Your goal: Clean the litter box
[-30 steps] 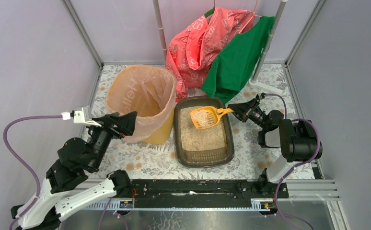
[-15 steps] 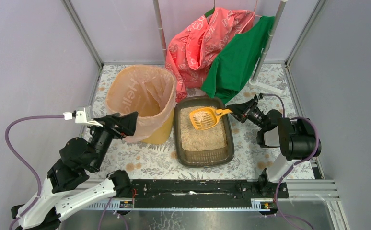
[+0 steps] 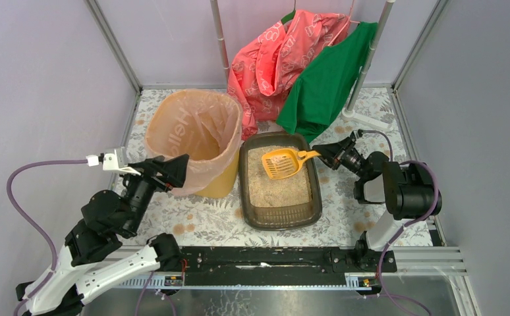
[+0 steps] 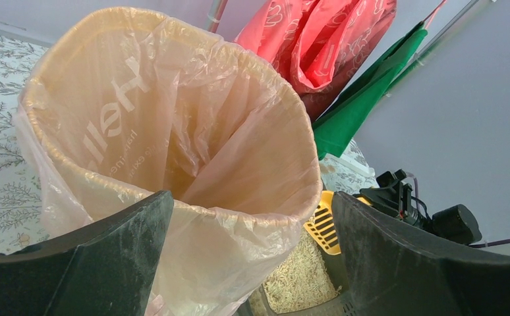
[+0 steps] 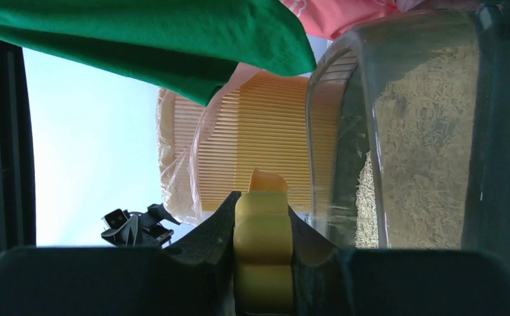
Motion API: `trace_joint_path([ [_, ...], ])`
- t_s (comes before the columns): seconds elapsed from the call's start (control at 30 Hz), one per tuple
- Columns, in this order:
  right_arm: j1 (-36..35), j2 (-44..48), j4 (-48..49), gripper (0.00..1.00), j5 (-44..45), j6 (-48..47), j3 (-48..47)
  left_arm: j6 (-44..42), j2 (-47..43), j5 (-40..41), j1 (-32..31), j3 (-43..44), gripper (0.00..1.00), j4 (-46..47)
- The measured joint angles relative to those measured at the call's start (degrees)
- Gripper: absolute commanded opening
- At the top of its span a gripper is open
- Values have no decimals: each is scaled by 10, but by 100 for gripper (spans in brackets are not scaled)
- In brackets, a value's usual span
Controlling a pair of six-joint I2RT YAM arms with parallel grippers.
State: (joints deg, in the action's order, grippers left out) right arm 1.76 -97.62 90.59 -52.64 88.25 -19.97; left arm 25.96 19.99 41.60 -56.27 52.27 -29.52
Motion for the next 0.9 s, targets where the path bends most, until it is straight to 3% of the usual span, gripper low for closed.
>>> trace_joint_path([
  [0.57, 39, 19, -17, 0, -11, -36, 25, 0, -9, 2, 0, -9, 99, -1],
  [0.7, 37, 102, -154, 0, -8, -146, 18, 0, -13, 5, 0, -10, 99, -1],
  [0.83, 18, 213, -406, 0, 29, -311, -45, 0, -13, 8, 0, -13, 99, -1],
  [0.9, 13, 248, -476, 0, 42, -365, -80, 0, -13, 8, 0, -16, 99, 0],
])
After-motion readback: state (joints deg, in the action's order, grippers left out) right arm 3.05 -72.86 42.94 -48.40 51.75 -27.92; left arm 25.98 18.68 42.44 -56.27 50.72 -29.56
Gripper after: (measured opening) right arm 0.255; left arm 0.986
